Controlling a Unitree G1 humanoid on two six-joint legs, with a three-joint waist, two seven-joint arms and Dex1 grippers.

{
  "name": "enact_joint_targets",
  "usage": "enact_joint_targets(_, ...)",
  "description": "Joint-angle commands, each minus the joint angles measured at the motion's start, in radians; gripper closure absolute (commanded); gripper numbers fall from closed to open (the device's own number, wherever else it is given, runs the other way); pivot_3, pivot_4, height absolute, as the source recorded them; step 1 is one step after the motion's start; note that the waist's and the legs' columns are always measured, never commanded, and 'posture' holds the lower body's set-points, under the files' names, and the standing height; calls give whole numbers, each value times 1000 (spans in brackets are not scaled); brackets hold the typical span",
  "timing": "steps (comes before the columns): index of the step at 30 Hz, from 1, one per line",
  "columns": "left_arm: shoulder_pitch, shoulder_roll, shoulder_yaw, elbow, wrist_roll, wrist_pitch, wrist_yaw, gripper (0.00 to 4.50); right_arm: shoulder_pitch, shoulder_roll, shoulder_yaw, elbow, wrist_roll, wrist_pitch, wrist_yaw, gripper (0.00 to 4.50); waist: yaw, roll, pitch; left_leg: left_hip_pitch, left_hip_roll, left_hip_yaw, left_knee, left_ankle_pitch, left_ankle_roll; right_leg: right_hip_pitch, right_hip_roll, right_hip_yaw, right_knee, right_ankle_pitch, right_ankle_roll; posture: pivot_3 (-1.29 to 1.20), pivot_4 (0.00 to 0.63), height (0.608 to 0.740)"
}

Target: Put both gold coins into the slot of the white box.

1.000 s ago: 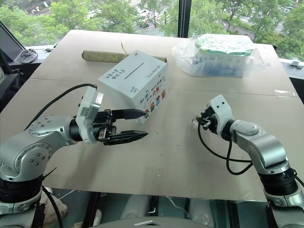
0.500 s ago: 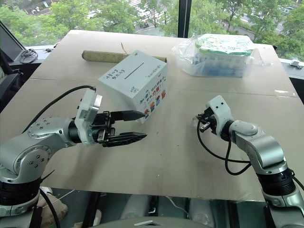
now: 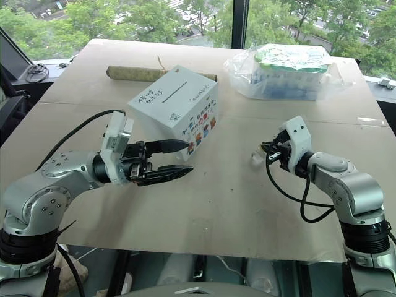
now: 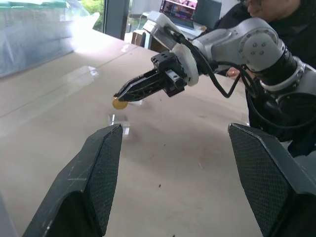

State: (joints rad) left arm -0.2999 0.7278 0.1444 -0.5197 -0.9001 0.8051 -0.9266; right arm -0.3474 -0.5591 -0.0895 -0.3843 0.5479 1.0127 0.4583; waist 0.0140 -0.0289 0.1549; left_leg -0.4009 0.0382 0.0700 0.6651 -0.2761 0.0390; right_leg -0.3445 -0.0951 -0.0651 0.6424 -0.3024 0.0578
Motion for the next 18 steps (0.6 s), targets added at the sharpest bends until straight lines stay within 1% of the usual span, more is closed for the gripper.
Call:
enact_joint_targets(1,-31,-20,2,6,-77,45,36,1032,-26,33,-130,-102,155,40,17,4465,1,0,0,0,0,0,0,0,0,0,0,0,0,0,0,0,150,740)
enact_joint_targets(3,-61,-37,-3,27,-118,82,56,1032,-42,49,-204,-168,328,95,35,4465,0,0,0,0,0,0,0,0,0,0,0,0,0,0,0,0,150,740)
enact_joint_targets(5,-96,-53,-18,52,-142,110,65,1032,-76,54,-258,-216,536,141,4,4465,0,0,0,0,0,-1,0,0,0,0,0,0,0,0,0,0,150,740)
enact_joint_targets(6,-112,-58,-35,59,-137,111,53,1285,-100,44,-267,-232,636,154,-26,4496,-1,0,0,0,0,-1,0,0,0,0,0,0,0,0,0,0,150,740)
enact_joint_targets(8,-138,-66,-61,69,-126,108,37,1772,-134,15,-263,-252,768,162,-80,4500,-2,0,0,0,0,-1,0,0,0,0,0,0,0,0,0,0,150,740)
enact_joint_targets(11,-178,-81,-89,88,-119,102,32,3065,-168,-38,-231,-260,913,142,-171,4500,0,0,0,0,0,-1,0,0,0,0,0,0,0,0,0,0,150,740)
enact_joint_targets(14,-234,-100,-118,125,-106,94,12,3065,-196,-84,-183,-268,1016,109,-236,4500,-1,0,0,0,0,-1,0,0,1,0,0,0,0,0,0,0,150,740)
enact_joint_targets(18,-277,-122,-129,150,-122,106,-3,3065,-206,-137,-138,-275,1056,73,-273,4500,-2,0,0,0,0,0,0,0,1,0,0,0,0,0,0,0,150,740)
